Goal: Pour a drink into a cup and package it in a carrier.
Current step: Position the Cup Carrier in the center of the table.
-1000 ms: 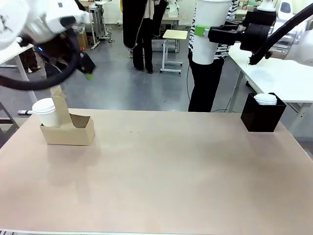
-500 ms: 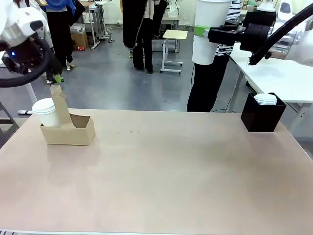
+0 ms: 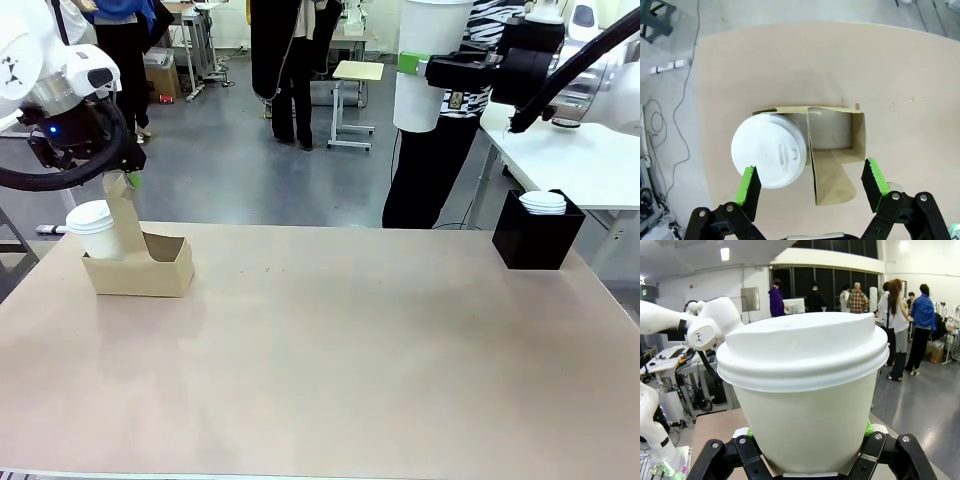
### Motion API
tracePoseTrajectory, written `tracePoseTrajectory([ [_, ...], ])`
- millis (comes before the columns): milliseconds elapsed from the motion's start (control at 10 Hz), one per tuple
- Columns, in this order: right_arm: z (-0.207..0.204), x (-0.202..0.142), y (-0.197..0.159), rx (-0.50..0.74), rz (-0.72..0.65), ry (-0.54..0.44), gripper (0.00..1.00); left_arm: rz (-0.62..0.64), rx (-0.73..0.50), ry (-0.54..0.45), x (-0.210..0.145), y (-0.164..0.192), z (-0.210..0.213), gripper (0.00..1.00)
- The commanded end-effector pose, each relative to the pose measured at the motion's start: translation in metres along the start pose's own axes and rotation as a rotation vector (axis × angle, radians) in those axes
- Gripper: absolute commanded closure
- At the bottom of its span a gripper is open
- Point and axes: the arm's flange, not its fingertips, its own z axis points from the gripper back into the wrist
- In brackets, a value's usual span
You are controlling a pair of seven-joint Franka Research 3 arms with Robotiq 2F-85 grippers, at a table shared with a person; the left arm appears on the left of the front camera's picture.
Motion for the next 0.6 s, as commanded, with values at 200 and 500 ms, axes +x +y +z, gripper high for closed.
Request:
tracePoseTrajectory([
  [200,-0.002,0.001,0.001,0.000,0.020,-0.018,0.19,-0.005,-0.029,0.031,0.011,0.000,-0.005,0.00],
  [500,-0.002,0.001,0.001,0.000,0.020,-0.018,0.19,0.000,-0.024,0.061,0.030,-0.002,-0.013,0.00],
])
